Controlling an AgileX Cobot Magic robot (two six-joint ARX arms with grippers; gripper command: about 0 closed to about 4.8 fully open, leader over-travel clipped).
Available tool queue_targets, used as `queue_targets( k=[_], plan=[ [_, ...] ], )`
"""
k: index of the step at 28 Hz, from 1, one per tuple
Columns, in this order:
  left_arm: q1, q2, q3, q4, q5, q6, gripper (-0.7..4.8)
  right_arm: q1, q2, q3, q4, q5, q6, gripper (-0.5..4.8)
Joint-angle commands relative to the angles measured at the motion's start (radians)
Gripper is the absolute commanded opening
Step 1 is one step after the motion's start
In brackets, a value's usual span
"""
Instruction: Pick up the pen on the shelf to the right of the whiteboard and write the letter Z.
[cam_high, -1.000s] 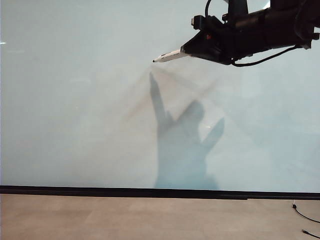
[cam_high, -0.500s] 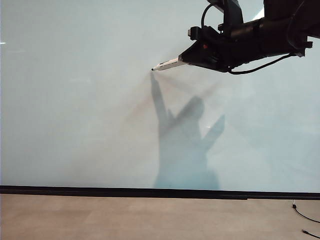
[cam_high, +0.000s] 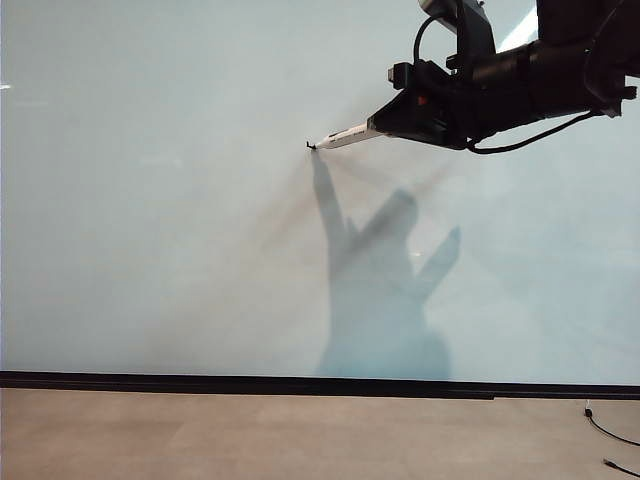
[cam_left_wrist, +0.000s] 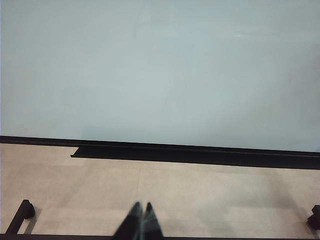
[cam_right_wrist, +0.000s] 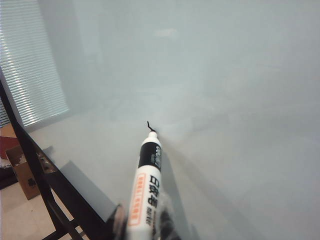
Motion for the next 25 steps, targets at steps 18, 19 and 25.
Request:
queue_targets(
  k=[18,19,25],
  plan=[
    [0.0,0.0,0.002,0.011,0.001,0.004,-0.04,-0.089,-0.107,-0.079,-0.013,0.024,-0.003,-0.06],
    [0.0,0.0,0.002,0.011,0.0,0.004,-0.04,-0.098,-0.111,-0.086,-0.012,0.024,-0.003,-0.06],
    [0.0,0.001,0.002,0.011,0.0,0.004,-0.04,-0.117,-0.138,-0.116,-0.002,0.012,-0.003,-0.06]
  ],
)
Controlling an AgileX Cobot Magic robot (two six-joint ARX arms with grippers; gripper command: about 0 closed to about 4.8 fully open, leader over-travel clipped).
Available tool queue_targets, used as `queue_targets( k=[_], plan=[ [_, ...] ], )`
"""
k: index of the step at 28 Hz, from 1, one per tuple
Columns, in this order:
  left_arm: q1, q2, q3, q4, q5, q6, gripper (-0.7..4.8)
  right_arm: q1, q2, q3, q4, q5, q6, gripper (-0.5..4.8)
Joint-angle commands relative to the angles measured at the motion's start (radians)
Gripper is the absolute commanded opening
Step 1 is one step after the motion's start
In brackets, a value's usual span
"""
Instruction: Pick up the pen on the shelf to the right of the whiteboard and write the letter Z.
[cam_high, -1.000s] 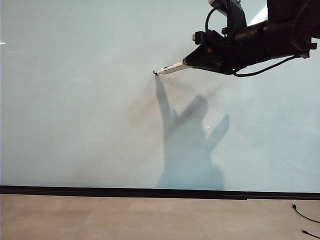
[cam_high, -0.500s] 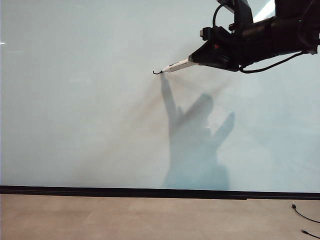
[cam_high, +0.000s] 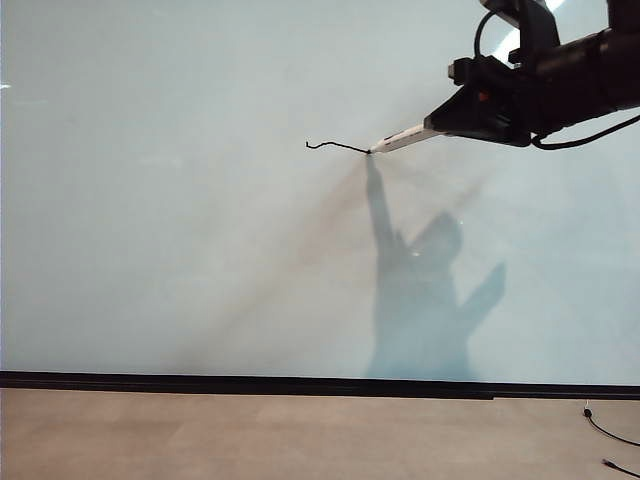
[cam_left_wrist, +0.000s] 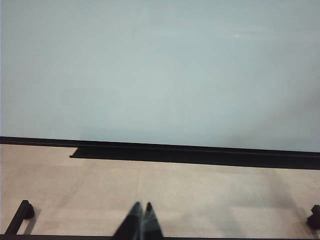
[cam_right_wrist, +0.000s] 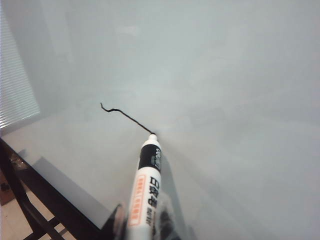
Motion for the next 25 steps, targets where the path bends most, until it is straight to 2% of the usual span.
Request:
queue_targets(
  k=[1,3,6,11,18,25],
  plan=[
    [0.0,0.0,0.002,0.011,0.0,0.004,-0.04,-0.006,-0.01,0.0,0.029,-0.018,-0.003,-0.06],
    [0.0,0.0,0.002,0.011,0.0,0.004,-0.04,0.006,-0.01,0.0,0.028,-0.073,-0.003,-0.06],
    [0.0,0.0,0.002,0.011,0.0,0.004,-0.04,0.072,-0.01,0.0,0.02,-0.087,-0.016,-0.06],
    [0.0,0.0,0.002,0.011,0.0,0.004,-0.05,0.177,0.001,0.023,-0.117,0.064,-0.14,-0.06],
    [0.0,0.0,0.002,0.011,0.0,0.004,-0.04,0.198,0.09,0.117,-0.222,0.088,-0.224,-0.06],
    [0.0,0.0,0.002,0.011,0.0,0.004,-0.04,0.2,0.145,0.181,-0.262,0.096,-0.236,-0.06]
  ],
)
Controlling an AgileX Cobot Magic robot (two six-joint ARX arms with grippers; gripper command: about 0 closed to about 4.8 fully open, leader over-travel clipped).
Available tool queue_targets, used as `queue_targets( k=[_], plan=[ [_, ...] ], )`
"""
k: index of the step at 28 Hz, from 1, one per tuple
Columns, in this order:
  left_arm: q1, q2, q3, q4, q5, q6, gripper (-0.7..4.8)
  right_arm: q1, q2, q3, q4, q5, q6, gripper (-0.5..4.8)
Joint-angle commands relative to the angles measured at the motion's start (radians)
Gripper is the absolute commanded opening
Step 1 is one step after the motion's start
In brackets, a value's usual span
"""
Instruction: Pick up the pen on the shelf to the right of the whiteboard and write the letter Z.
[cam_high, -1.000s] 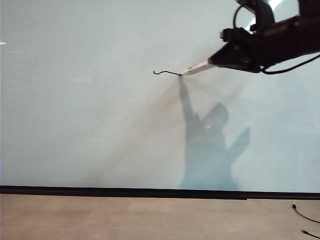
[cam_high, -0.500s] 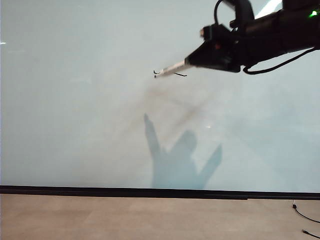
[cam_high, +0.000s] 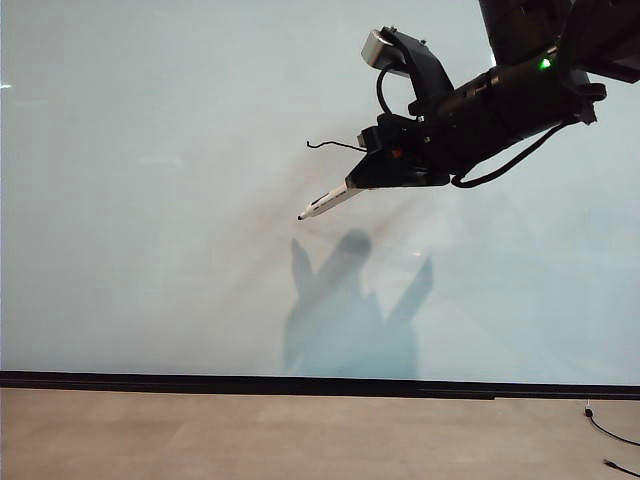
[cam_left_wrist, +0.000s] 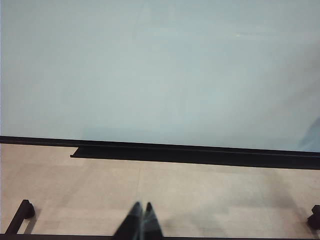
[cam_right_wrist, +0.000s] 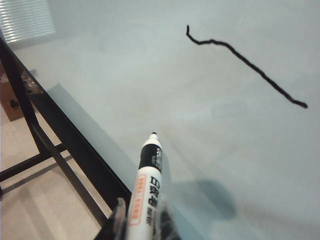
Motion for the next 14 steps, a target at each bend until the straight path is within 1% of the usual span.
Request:
queue_targets(
  k=[1,8,14],
  plan=[
    [0.0,0.0,0.002,0.011,0.0,0.005,-0.04,0.001,-0.005,0.012,0.008,0.011,-0.007,-0.06],
    [0.0,0.0,0.002,0.011,0.0,0.005,-0.04,0.001,-0.005,0.018,0.009,0.049,-0.012,-0.06],
    [0.0,0.0,0.002,0.011,0.0,0.005,-0.04,0.001,-0.005,0.018,0.009,0.103,-0.037,-0.06]
  ],
)
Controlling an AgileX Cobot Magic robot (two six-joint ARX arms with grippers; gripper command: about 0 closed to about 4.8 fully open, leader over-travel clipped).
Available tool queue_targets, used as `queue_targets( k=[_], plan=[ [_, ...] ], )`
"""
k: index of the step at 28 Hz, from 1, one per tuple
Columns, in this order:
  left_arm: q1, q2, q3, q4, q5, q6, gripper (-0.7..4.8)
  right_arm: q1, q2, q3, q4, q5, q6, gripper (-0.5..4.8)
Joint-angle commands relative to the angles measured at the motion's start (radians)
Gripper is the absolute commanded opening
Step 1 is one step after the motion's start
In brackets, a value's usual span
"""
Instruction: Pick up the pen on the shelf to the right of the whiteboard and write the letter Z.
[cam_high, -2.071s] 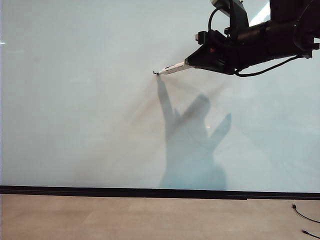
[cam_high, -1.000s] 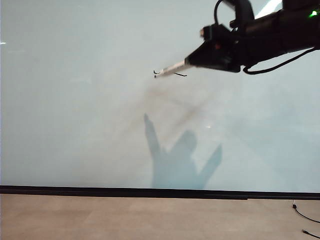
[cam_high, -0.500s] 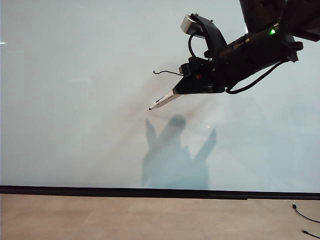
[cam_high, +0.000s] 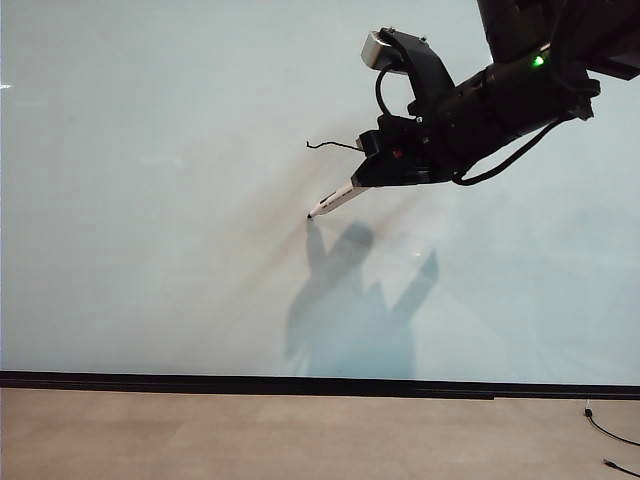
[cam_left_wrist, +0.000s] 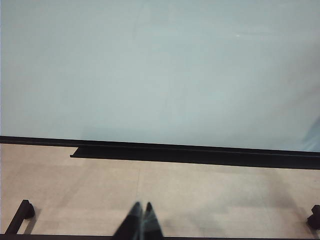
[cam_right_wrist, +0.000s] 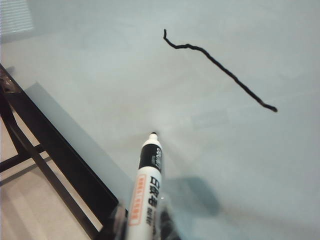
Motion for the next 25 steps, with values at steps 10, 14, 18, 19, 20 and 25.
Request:
queue_targets(
  k=[10,14,18,19,20,25],
  plan=[
    [0.0,0.0,0.002,0.011,0.0,0.004,-0.05,-0.001,-0.027,0.008,0.005,0.053,-0.023,-0.06],
    [0.0,0.0,0.002,0.011,0.0,0.004,-0.04,-0.002,-0.041,0.008,-0.006,0.062,-0.026,-0.06],
    [0.0,0.0,0.002,0.011,0.0,0.004,-0.04,-0.002,-0.05,0.008,-0.014,0.063,-0.026,-0.06],
    [0.0,0.0,0.002,0.011,0.0,0.004,-0.04,-0.002,-0.052,0.008,-0.02,0.066,-0.026,-0.06],
    [0.0,0.0,0.002,0.011,0.0,0.004,-0.05,-0.002,-0.059,0.008,-0.03,0.074,-0.028,-0.06],
    [0.0,0.0,0.002,0.011,0.0,0.004,-0.04,-0.008,-0.09,0.008,-0.054,0.081,-0.041,-0.06]
  ],
)
